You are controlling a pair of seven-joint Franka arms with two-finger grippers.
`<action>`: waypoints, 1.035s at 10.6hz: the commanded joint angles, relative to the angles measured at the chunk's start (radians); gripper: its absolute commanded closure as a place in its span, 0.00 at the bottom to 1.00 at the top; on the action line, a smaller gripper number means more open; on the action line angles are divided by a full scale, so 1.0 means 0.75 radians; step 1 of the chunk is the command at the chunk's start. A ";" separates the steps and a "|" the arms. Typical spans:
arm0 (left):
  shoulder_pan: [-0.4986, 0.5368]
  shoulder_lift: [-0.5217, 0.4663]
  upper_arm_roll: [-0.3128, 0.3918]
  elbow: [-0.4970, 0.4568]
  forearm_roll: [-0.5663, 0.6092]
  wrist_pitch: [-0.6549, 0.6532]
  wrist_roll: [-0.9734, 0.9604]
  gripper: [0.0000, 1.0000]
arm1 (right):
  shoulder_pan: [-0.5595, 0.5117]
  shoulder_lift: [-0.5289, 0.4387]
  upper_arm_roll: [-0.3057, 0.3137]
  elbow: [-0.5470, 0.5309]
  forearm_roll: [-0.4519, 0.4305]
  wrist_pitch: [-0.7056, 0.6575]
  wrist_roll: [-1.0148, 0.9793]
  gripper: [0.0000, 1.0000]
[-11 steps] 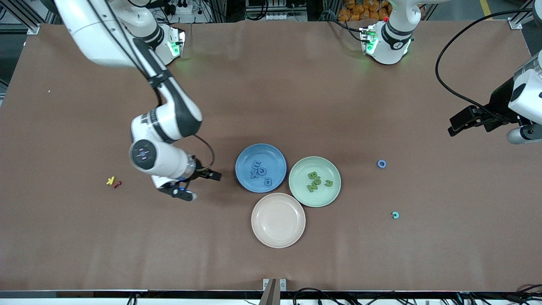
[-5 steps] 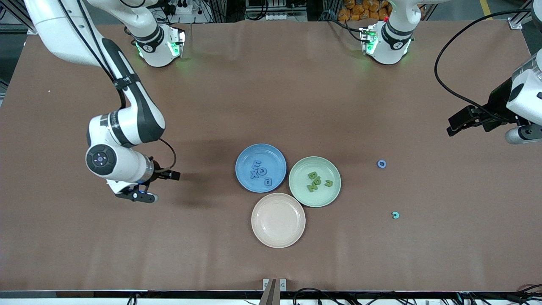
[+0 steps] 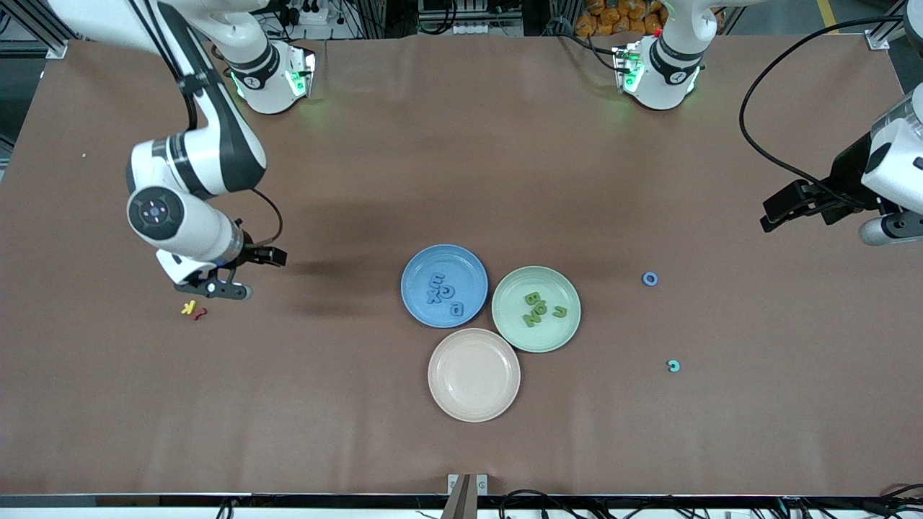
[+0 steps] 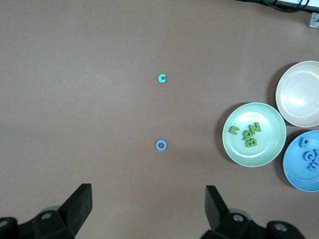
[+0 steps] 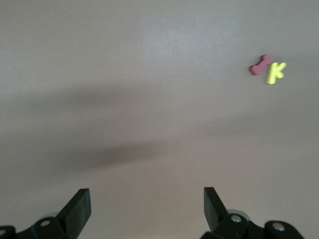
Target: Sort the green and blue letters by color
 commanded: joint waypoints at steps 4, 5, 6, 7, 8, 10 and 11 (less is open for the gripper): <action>0.001 -0.013 0.002 -0.013 -0.006 0.012 0.031 0.00 | -0.099 -0.278 -0.008 -0.001 -0.003 -0.199 -0.274 0.00; 0.001 -0.013 0.002 -0.013 -0.006 0.010 0.031 0.00 | -0.083 -0.278 -0.014 0.058 -0.003 -0.246 -0.282 0.00; 0.001 -0.015 0.002 -0.013 -0.006 0.010 0.031 0.00 | -0.058 -0.278 -0.046 0.133 -0.001 -0.299 -0.326 0.00; 0.001 -0.015 0.002 -0.013 -0.006 0.012 0.031 0.00 | -0.044 -0.278 -0.091 0.207 0.035 -0.360 -0.400 0.00; 0.001 -0.013 0.002 -0.013 -0.006 0.012 0.031 0.00 | -0.036 -0.278 -0.136 0.263 0.108 -0.413 -0.427 0.00; 0.001 -0.013 0.002 -0.015 -0.006 0.012 0.031 0.00 | -0.021 -0.278 -0.192 0.418 0.124 -0.505 -0.431 0.00; 0.001 -0.013 0.002 -0.015 -0.006 0.012 0.031 0.00 | -0.021 -0.278 -0.214 0.479 0.124 -0.563 -0.437 0.00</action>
